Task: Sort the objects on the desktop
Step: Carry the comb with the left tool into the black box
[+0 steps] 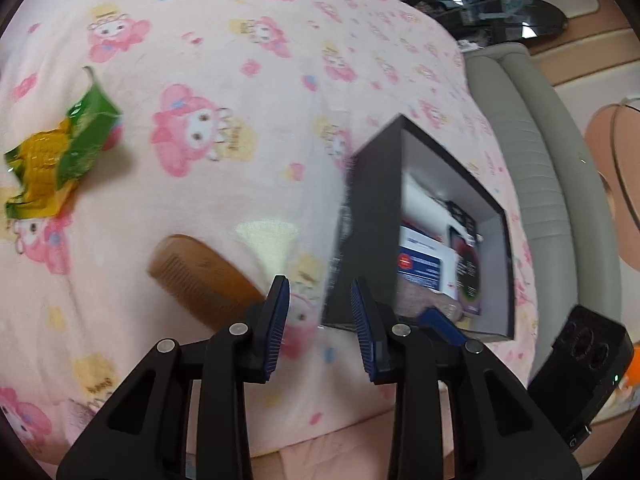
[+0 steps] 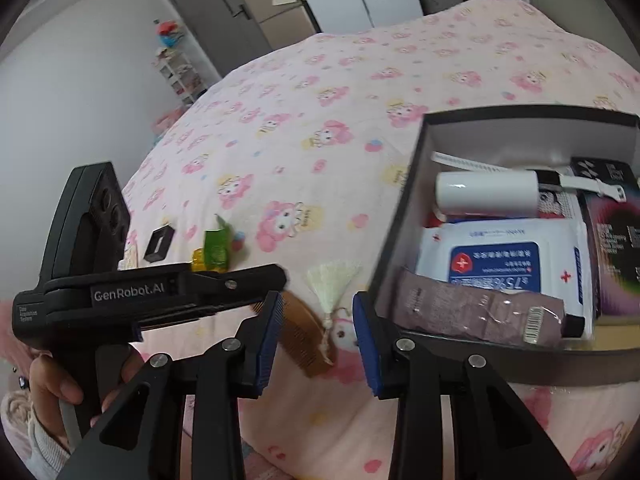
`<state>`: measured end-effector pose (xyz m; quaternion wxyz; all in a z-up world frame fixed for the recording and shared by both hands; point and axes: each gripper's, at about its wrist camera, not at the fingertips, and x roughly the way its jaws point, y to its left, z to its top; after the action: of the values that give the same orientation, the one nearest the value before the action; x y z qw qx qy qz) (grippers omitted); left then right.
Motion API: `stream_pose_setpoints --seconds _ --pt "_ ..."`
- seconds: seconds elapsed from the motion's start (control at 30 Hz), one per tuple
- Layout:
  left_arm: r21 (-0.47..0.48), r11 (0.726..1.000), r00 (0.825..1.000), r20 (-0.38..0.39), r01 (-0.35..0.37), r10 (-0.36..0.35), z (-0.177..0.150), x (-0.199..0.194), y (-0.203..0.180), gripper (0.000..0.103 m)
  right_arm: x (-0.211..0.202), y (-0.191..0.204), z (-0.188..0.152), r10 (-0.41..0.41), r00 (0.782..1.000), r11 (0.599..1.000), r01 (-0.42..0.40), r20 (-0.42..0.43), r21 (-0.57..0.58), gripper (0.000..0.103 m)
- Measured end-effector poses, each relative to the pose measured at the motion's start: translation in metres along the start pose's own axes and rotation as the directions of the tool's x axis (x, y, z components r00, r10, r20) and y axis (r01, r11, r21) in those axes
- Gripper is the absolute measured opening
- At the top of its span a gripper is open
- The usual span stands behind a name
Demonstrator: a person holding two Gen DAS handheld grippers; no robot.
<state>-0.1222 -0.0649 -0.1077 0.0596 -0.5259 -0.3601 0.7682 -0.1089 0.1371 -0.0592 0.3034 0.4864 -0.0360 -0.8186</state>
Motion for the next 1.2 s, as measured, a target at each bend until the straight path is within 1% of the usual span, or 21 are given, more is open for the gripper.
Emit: stream_pose_setpoints --seconds 0.03,0.07,0.1,0.13,0.23,0.27,0.33,0.4,0.47,0.53,0.6,0.63,0.7,0.8,0.87,1.0,1.1,1.2 --pt "-0.015 0.999 0.999 0.01 -0.03 0.03 0.002 -0.001 0.007 0.031 0.005 -0.001 -0.003 0.001 1.0 1.0 -0.001 -0.013 0.001 0.033" --pt "-0.027 0.997 0.997 0.026 -0.075 0.076 0.004 -0.001 0.014 0.031 0.009 -0.001 -0.006 0.002 1.0 1.0 -0.002 -0.027 0.002 0.033" --pt "-0.038 0.992 0.991 0.043 -0.124 0.126 0.006 0.0 0.021 0.031 0.014 -0.002 -0.009 0.003 0.999 1.0 -0.003 -0.04 0.003 0.033" --pt "-0.053 0.987 0.987 0.05 -0.15 0.152 0.006 0.001 0.026 0.032 0.019 -0.003 -0.012 0.005 0.999 1.0 -0.004 -0.053 0.004 0.033" --pt "-0.102 0.982 0.987 0.025 -0.157 0.16 0.007 0.011 0.042 0.038 0.032 -0.005 -0.02 0.008 0.996 1.0 -0.008 -0.093 0.006 0.033" --pt "-0.106 0.98 0.985 0.02 -0.171 0.174 0.007 0.015 0.045 0.04 0.037 -0.006 -0.023 0.01 0.994 1.0 -0.009 -0.106 0.007 0.033" --pt "-0.106 0.973 0.978 0.016 -0.205 0.208 0.008 0.023 0.049 0.041 0.046 -0.007 -0.029 0.012 0.991 1.0 -0.011 -0.133 0.009 0.033" --pt "-0.107 0.968 0.973 0.026 -0.225 0.229 0.01 0.03 0.051 0.04 0.066 -0.015 -0.036 0.007 0.986 0.999 -0.001 -0.169 0.032 0.033" --pt "-0.113 0.967 0.971 0.043 -0.229 0.235 0.013 0.036 0.053 0.04 0.079 -0.024 -0.04 0.002 0.983 0.998 0.008 -0.185 0.055 0.033" --pt "-0.117 0.97 0.976 0.037 -0.211 0.217 0.014 0.04 0.055 0.039 0.087 -0.033 -0.042 0.008 0.985 0.997 0.004 -0.172 0.071 0.033" --pt "-0.105 0.973 0.978 0.022 -0.204 0.207 0.009 0.039 0.051 0.037 0.087 -0.033 -0.041 0.031 0.986 0.996 -0.018 -0.166 0.083 0.033" --pt "-0.099 0.975 0.979 0.014 -0.201 0.203 0.007 0.039 0.049 0.033 0.087 -0.033 -0.041 0.046 0.986 0.996 -0.032 -0.161 0.087 0.033" --pt "-0.086 0.977 0.981 -0.002 -0.195 0.195 0.002 0.038 0.044 0.032 0.085 -0.033 -0.042 0.077 0.986 0.994 -0.063 -0.151 0.093 0.033" --pt "-0.088 0.973 0.977 -0.043 -0.211 0.208 -0.014 0.038 0.04 0.032 0.076 -0.037 -0.043 0.053 0.989 0.995 -0.04 -0.135 0.093 0.031" --pt "-0.1 0.979 0.982 -0.082 -0.177 0.169 -0.023 0.038 0.039 0.032 0.07 -0.04 -0.043 0.031 0.992 0.995 -0.02 -0.125 0.093 0.031" --pt "-0.092 0.98 0.981 -0.092 -0.177 0.168 -0.025 0.039 0.038 0.032 0.058 -0.045 -0.044 -0.012 0.995 0.995 0.021 -0.104 0.093 0.031" --pt "-0.085 0.98 0.98 -0.096 -0.18 0.172 -0.025 0.04 0.036 0.034 0.067 -0.05 -0.047 -0.02 0.991 0.994 0.035 -0.135 0.108 0.031" --pt "-0.077 0.98 0.979 -0.101 -0.183 0.175 -0.026 0.041 0.035 0.034 0.073 -0.048 -0.05 -0.031 0.988 0.995 0.044 -0.152 0.087 0.031"
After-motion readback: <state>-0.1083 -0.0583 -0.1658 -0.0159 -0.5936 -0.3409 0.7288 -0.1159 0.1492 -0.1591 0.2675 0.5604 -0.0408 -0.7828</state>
